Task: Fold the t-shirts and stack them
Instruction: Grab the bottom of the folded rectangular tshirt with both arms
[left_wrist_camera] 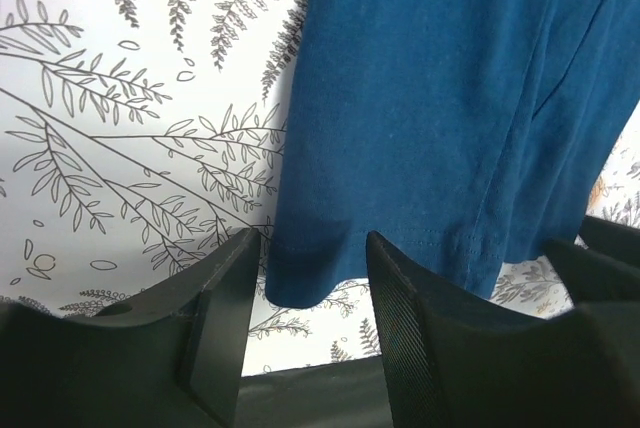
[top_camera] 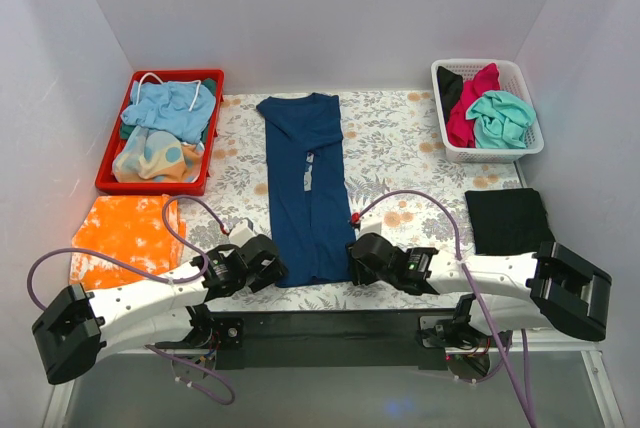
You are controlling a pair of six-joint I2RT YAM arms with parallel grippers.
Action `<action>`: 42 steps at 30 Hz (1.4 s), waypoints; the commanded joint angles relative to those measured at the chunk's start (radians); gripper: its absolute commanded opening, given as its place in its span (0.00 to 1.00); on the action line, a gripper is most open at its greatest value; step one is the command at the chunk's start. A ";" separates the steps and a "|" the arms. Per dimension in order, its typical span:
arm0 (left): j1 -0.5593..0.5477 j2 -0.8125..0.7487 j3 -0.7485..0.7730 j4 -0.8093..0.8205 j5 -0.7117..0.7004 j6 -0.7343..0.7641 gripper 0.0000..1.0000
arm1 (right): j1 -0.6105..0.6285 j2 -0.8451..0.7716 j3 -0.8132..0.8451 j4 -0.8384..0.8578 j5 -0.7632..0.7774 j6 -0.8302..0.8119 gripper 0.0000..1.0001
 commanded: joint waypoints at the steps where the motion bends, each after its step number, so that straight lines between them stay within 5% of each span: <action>1: -0.010 0.023 -0.013 -0.094 -0.048 -0.097 0.45 | 0.000 0.028 -0.032 0.083 -0.064 0.012 0.45; 5: -0.013 0.035 -0.019 -0.104 -0.042 -0.113 0.40 | 0.002 0.054 -0.038 0.111 -0.082 0.027 0.41; 11: -0.019 0.022 -0.020 -0.114 -0.037 -0.116 0.11 | 0.000 0.057 -0.059 0.103 -0.087 0.072 0.32; 13: -0.019 0.016 -0.020 -0.117 -0.037 -0.113 0.00 | 0.000 0.048 -0.068 0.094 -0.088 0.079 0.21; 15: -0.021 0.011 -0.016 -0.130 -0.042 -0.114 0.00 | 0.000 0.032 -0.076 0.056 -0.079 0.093 0.02; 16: -0.021 0.005 -0.014 -0.137 -0.045 -0.114 0.00 | 0.000 0.025 -0.078 0.047 -0.075 0.098 0.01; 25: -0.026 -0.069 0.007 -0.233 -0.079 -0.151 0.00 | 0.000 -0.099 -0.130 -0.032 -0.056 0.110 0.01; 42: -0.072 -0.081 0.041 -0.150 -0.132 -0.131 0.00 | 0.023 -0.112 -0.059 -0.047 -0.021 0.073 0.01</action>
